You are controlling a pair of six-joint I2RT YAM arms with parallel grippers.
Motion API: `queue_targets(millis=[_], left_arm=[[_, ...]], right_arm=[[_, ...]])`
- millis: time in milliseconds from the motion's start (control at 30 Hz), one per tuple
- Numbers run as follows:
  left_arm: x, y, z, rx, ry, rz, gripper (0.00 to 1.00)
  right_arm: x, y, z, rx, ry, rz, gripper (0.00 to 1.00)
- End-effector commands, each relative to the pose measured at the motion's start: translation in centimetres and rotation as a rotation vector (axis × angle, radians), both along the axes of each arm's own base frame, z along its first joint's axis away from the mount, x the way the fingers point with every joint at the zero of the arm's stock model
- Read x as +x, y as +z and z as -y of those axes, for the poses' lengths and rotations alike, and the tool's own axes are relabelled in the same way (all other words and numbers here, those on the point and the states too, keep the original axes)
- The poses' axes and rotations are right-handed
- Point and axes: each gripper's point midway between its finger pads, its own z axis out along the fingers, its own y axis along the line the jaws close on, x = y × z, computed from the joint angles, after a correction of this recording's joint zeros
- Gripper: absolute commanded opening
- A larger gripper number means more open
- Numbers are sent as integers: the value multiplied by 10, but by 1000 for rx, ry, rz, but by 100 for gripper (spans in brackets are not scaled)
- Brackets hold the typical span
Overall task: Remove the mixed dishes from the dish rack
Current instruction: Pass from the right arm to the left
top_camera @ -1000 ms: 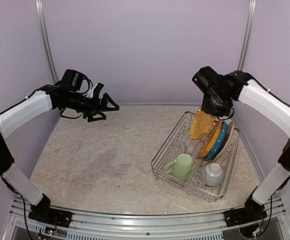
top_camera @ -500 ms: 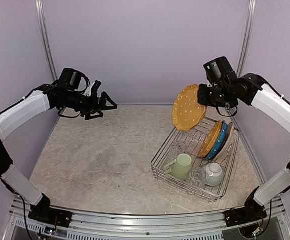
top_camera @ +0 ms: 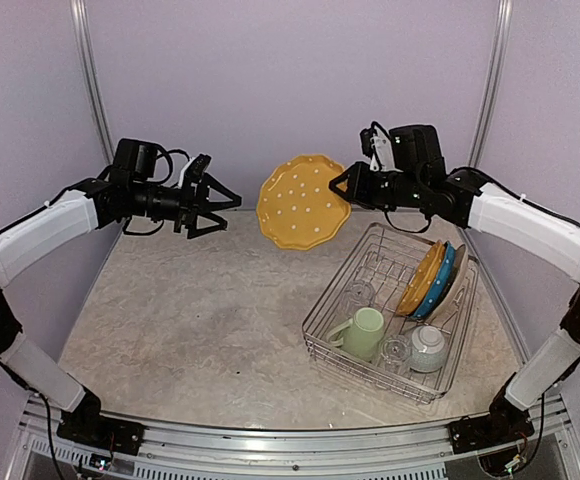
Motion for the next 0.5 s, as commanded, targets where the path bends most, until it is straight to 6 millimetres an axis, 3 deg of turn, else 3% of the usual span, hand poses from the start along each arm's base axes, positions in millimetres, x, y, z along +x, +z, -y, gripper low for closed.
queue_targets(millis=[0, 167, 300, 467], left_arm=[[-9, -1, 16, -137, -134, -88, 98], [3, -20, 16, -127, -98, -169, 90], [21, -40, 3, -86, -5, -235, 82], [23, -44, 4, -112, -28, -262, 75]], right_arm=[[-6, 61, -40, 301, 161, 124, 0], [-7, 54, -55, 386, 220, 85, 0], [-6, 45, -57, 396, 215, 63, 0], [-8, 39, -65, 443, 252, 43, 0]])
